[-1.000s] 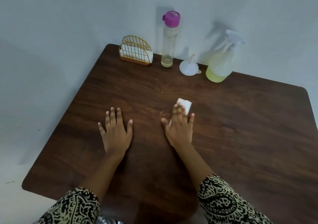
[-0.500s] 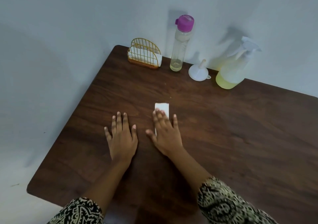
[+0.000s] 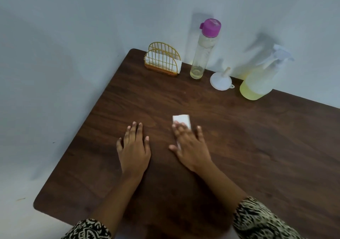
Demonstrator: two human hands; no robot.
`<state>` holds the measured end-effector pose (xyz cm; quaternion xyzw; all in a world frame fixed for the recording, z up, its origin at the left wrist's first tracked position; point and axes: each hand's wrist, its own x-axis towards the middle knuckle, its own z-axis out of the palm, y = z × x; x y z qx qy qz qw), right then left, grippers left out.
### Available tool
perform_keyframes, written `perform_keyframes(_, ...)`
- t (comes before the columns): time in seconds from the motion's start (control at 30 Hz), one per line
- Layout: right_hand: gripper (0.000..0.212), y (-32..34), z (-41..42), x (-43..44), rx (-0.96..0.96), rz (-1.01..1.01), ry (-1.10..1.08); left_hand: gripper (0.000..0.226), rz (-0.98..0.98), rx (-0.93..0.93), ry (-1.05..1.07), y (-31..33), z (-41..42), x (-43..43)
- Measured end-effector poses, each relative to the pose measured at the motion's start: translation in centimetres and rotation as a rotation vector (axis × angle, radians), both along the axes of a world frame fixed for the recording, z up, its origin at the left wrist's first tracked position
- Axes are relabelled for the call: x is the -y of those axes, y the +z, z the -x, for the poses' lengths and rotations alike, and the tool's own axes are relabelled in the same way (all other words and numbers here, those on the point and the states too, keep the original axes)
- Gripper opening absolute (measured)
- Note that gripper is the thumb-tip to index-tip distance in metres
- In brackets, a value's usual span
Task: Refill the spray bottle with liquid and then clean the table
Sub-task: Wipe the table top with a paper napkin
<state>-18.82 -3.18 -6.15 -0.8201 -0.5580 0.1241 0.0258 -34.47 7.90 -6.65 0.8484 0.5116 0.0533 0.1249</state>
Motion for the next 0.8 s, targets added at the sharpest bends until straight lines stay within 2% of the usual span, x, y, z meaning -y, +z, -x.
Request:
perform_keyframes(0.13, 0.072, 0.1, -6.1, -3.0, -0.013, 0.026, -0.313, 0.048, -0.082, 0.002, -0.128, 0.2, 1.7, -2.9)
perform_keyframes(0.2, 0.074, 0.1, -7.4, -7.7, -0.041, 0.015, -0.364, 0.044, -0.077, 0.008, -0.051, -0.1, 1.9, -3.4)
perform_keyframes(0.3, 0.075, 0.1, -5.2, -13.0, -0.072, 0.0, -0.276, 0.051, -0.04, -0.023, 0.068, -0.5, 1.6, -3.2)
perform_keyframes(0.4, 0.072, 0.1, -1.8, -12.8, -0.049, -0.001, -0.029, 0.058, -0.023, -0.056, 0.079, -0.5, 1.6, -3.3)
perform_keyframes(0.43, 0.071, -0.1, -1.9, -11.9, -0.038, -0.01, -0.012, 0.059, -0.019, -0.061, 0.078, -0.5, 1.6, -3.3)
perform_keyframes(0.57, 0.073, -0.4, -6.1, -10.4, -0.021, -0.036, -0.348, 0.058, -0.027, -0.069, 0.07, -0.6, 1.5, -3.4)
perform_keyframes(0.63, 0.076, -0.1, -6.7, -12.6, -0.033, 0.004, -0.431, 0.059, -0.031, -0.075, 0.07, -0.6, 1.5, -3.5)
perform_keyframes(0.8, 0.078, 0.1, 0.3, -20.4, -0.107, -0.047, -0.183, 0.065, -0.056, -0.073, 0.07, -0.7, 1.5, -3.5)
